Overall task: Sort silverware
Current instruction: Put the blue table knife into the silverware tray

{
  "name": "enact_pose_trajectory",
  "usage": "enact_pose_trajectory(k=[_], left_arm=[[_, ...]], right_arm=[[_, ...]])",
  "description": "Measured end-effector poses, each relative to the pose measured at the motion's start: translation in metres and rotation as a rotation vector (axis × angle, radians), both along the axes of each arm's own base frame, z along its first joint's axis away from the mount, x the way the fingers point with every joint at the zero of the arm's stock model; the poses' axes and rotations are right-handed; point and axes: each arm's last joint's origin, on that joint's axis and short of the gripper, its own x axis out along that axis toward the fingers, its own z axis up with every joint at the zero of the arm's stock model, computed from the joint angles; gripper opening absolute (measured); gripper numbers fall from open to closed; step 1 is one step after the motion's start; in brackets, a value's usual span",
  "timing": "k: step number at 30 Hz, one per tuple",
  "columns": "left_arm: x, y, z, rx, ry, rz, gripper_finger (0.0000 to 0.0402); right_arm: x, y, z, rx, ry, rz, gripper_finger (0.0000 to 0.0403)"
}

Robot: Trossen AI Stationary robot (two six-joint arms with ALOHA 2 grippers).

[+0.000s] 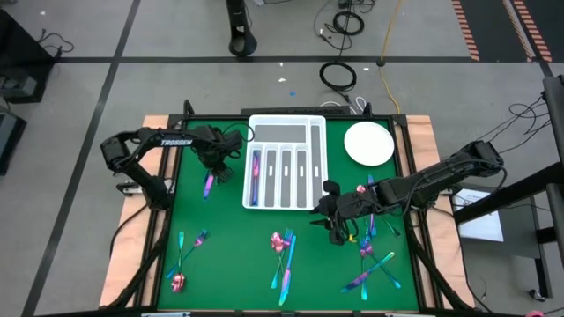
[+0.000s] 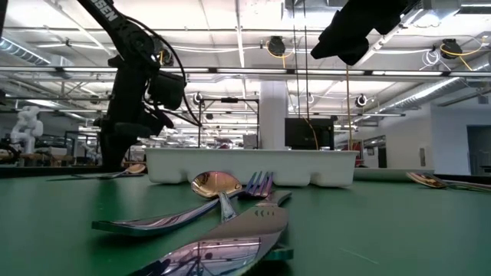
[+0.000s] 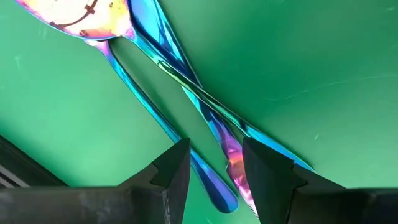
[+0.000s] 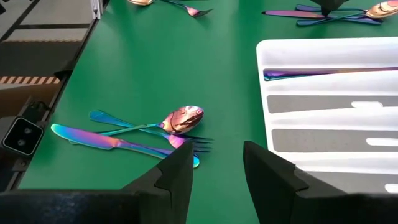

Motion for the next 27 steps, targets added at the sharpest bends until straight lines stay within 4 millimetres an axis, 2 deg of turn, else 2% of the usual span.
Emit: enact_pose_trajectory(k=[7,18,27], left_arm=[[0.000,0.000,-0.001,-0.006,0.005,-0.027,0.0149],[0.003,0.001,-0.018,-0.071,0.081,-0.086,0.0149],[0.004,0.001,-0.019,-0.091,0.075,-0.184,0.0149]], right_arm=[[0.000,0.000,0.000,0.000,0.000,0.000,0.0130],[0.000,0.000,0.000,0.000,0.001,0.000,0.0130],[0.000,0.000,0.000,0.000,0.001,0.000,0.0130]])
